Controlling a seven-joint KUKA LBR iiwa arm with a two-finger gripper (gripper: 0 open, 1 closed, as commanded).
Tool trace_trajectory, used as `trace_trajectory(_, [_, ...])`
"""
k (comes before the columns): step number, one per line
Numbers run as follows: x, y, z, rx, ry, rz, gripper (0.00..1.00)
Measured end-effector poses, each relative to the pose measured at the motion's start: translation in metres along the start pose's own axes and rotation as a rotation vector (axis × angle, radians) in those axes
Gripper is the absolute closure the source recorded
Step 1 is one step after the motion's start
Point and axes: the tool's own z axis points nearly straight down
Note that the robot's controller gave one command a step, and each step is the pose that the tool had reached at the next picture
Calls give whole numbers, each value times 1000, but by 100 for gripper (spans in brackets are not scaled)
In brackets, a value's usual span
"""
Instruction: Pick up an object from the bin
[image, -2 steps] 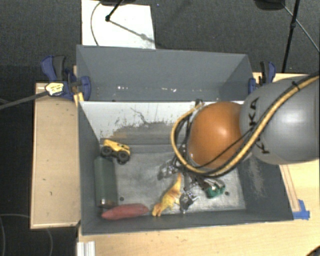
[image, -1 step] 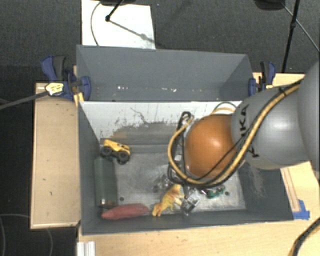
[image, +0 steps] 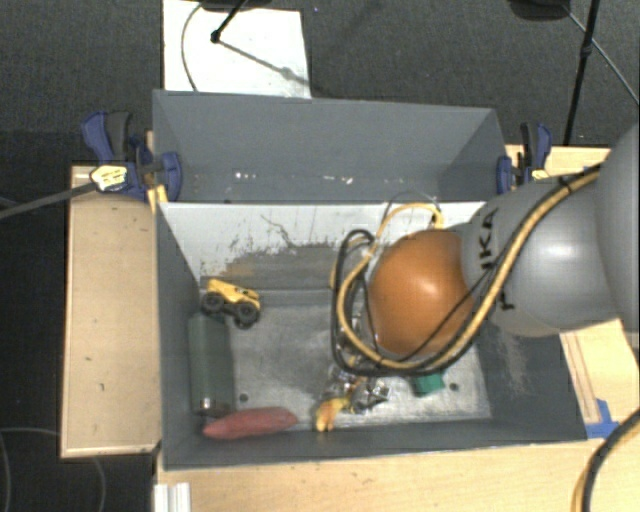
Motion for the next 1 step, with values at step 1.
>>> trace_trajectory(1, [0, 0, 0, 0, 0, 1, 100])
